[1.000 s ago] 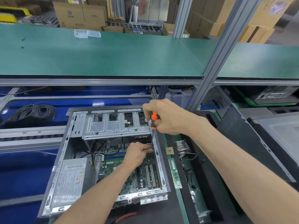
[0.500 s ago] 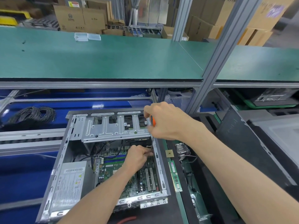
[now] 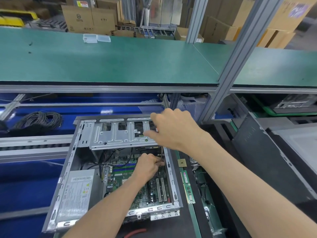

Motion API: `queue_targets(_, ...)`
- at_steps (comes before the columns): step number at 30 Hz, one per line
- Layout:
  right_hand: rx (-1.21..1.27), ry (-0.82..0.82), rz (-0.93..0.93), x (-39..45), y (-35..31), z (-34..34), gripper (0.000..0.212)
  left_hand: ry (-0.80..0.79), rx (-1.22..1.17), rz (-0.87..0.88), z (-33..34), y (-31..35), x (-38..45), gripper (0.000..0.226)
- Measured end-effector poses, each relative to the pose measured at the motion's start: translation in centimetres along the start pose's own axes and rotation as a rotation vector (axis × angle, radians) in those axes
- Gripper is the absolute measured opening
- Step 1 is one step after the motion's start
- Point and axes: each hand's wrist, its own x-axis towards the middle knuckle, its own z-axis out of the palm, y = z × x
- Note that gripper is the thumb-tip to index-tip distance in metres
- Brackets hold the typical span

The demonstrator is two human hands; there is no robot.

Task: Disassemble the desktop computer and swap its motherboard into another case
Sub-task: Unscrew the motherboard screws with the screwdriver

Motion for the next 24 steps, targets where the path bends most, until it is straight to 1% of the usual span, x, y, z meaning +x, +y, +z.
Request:
queue_targets(1,-0.074,0.024,0.022,0.1,-0.2,0.1,0.034,0.002,0.003,-0.001,0.1,0.0,0.0,0.025)
queue_targets(2,-0.075,0.046,0.018,0.2,-0.3,0.2,0.032,0.000,0.004,-0.004,0.1,0.1,0.0,0.026)
queue_targets(3,-0.035,0.038,0.005,0.3,-0.4,0.4,0.026,-0.009,0.005,-0.008,0.0,0.1,0.0,0.027)
queue_targets(6,0.181,-0.088,-0.087,0.4,0.0,0.4,0.008,-0.042,0.016,0.000,-0.1,0.0,-0.1,0.029)
queue_targets(8,0.301,-0.179,-0.142,0.2,0.4,-0.1,0.025,-0.047,0.023,0.000,-0.1,-0.1,-0.1,0.029)
queue_targets(9,0.337,-0.187,-0.145,0.0,0.5,-0.2,0.030,-0.043,0.033,0.003,0.0,-0.1,-0.1,0.029)
queue_targets(10,0.333,-0.147,-0.133,-0.1,0.6,-0.2,0.029,-0.040,0.047,0.006,0.0,-0.1,-0.1,0.028)
queue_targets(11,0.269,-0.089,-0.099,-0.2,0.7,-0.2,0.023,-0.038,0.064,0.009,0.0,-0.1,-0.1,0.028)
queue_targets(12,0.164,-0.035,-0.050,-0.2,0.6,0.0,0.022,-0.036,0.080,0.015,0.0,0.0,-0.1,0.028)
queue_targets(14,-0.004,-0.003,0.045,0.0,0.5,0.2,0.034,-0.030,0.092,0.022,0.1,0.0,0.0,0.029)
queue_targets(15,-0.012,-0.005,0.059,0.1,0.4,0.2,0.033,-0.028,0.089,0.019,0.1,0.0,0.0,0.030)
queue_targets(16,0.025,-0.020,0.040,0.2,0.4,0.3,0.026,-0.029,0.089,0.016,0.2,0.0,0.1,0.030)
queue_targets(18,0.160,-0.088,-0.034,0.3,0.6,0.2,0.006,-0.037,0.102,0.018,0.3,-0.2,0.1,0.032)
queue_targets(19,0.242,-0.139,-0.076,0.3,0.8,0.0,0.009,-0.042,0.108,0.017,0.4,-0.3,0.1,0.032)
queue_targets(21,0.441,-0.250,-0.122,0.0,1.0,-0.5,0.028,-0.059,0.102,0.005,0.5,-0.4,0.0,0.033)
queue_targets(22,0.496,-0.258,-0.131,-0.1,1.0,-0.6,0.030,-0.066,0.095,-0.004,0.6,-0.5,0.1,0.033)
queue_targets(23,0.492,-0.227,-0.119,-0.3,0.9,-0.5,0.027,-0.077,0.092,-0.015,0.6,-0.4,0.1,0.032)
queue_targets(24,0.410,-0.160,-0.087,-0.3,0.9,-0.3,0.021,-0.100,0.107,-0.027,0.7,-0.4,0.3,0.030)
